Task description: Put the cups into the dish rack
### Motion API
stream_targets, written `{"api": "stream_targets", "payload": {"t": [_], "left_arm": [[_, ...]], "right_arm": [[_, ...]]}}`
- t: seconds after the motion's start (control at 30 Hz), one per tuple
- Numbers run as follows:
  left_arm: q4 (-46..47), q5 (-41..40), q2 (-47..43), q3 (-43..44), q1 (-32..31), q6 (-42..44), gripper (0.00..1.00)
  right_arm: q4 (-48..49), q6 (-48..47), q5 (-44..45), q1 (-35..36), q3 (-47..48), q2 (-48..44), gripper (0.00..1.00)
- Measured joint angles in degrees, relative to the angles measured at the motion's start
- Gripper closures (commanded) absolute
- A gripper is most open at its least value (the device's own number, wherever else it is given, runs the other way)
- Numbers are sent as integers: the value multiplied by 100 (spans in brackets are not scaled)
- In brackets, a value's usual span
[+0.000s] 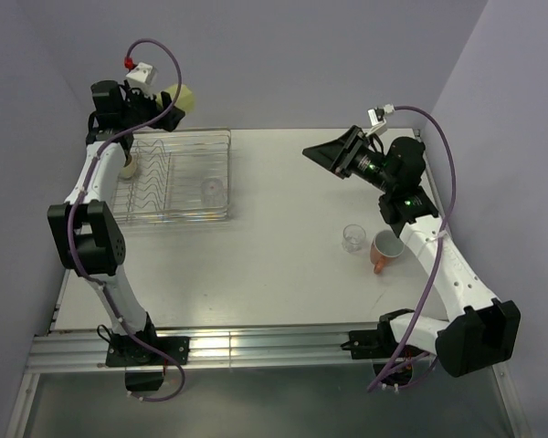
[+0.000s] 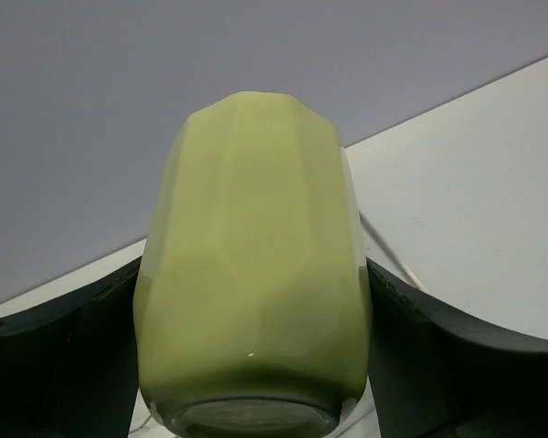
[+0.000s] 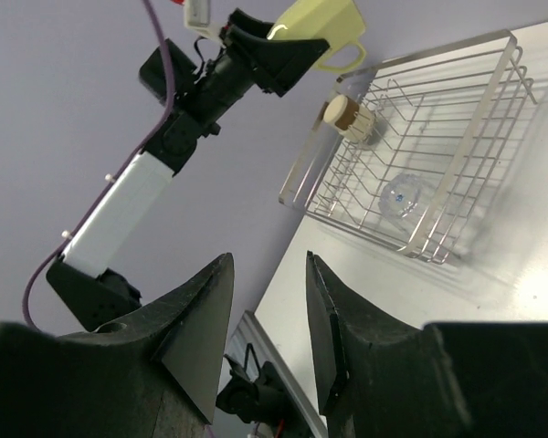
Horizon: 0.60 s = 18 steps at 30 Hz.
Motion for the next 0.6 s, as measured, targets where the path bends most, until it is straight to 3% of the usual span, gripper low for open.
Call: {"api": "stream_targets", "payload": {"t": [0.27, 0.6], "left_arm": [[-726, -17, 883, 708, 61, 824, 100], [-1338, 111, 1064, 1034, 57, 1652, 100]], "right_arm": [[289, -11, -101, 0, -79, 404, 55], [444, -22, -264, 0, -79, 680, 56]]}}
